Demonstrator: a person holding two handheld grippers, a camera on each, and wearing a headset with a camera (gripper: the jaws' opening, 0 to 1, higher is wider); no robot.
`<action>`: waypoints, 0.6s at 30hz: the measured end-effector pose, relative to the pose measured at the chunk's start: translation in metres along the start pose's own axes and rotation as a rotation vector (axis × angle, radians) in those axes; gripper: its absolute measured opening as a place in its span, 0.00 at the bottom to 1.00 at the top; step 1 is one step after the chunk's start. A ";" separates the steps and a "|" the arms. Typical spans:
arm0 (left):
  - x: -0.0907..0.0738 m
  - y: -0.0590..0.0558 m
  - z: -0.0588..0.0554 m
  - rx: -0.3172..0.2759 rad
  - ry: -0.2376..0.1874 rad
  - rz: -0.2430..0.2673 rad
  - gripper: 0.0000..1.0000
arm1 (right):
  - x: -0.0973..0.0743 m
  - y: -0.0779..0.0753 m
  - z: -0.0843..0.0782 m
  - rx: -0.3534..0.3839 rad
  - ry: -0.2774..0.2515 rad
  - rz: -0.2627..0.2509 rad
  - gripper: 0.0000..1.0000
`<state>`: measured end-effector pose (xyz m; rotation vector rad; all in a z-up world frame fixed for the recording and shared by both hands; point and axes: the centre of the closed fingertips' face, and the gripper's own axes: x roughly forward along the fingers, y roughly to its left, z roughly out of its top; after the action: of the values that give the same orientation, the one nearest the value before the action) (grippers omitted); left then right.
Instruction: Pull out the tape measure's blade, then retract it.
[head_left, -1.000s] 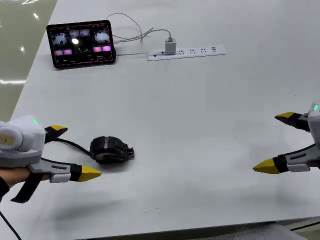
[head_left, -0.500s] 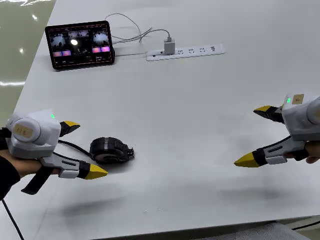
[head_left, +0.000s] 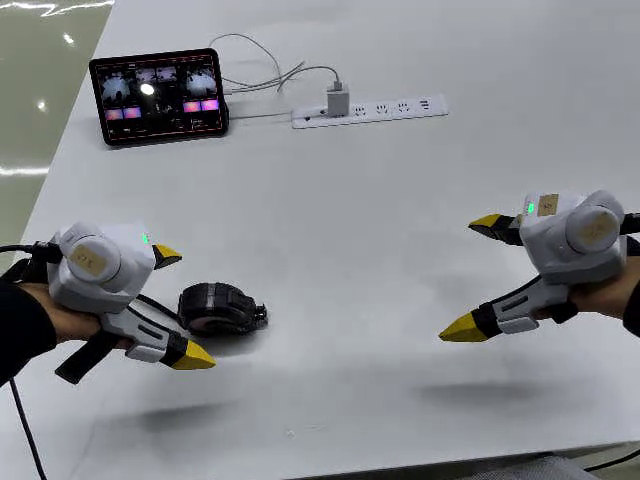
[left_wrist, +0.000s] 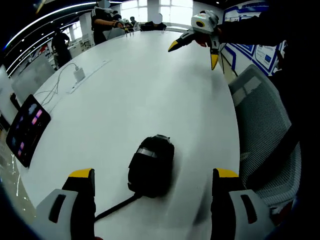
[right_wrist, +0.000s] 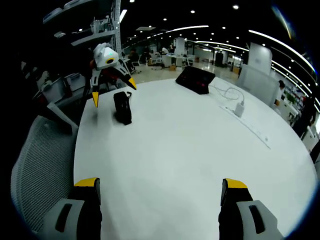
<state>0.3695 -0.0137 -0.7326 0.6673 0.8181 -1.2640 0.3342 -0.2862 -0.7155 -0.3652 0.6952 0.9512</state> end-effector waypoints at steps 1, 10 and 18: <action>0.001 0.001 0.000 0.004 0.002 0.002 0.93 | 0.002 0.000 0.002 -0.003 -0.003 0.004 0.99; 0.005 0.007 0.001 0.099 0.048 -0.013 0.82 | 0.031 0.008 0.019 -0.049 -0.020 0.050 0.99; 0.014 0.006 0.013 0.080 0.045 -0.046 0.70 | 0.060 0.024 0.038 -0.089 -0.024 0.107 0.96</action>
<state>0.3785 -0.0313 -0.7368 0.7470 0.8271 -1.3326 0.3517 -0.2145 -0.7291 -0.3972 0.6573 1.0887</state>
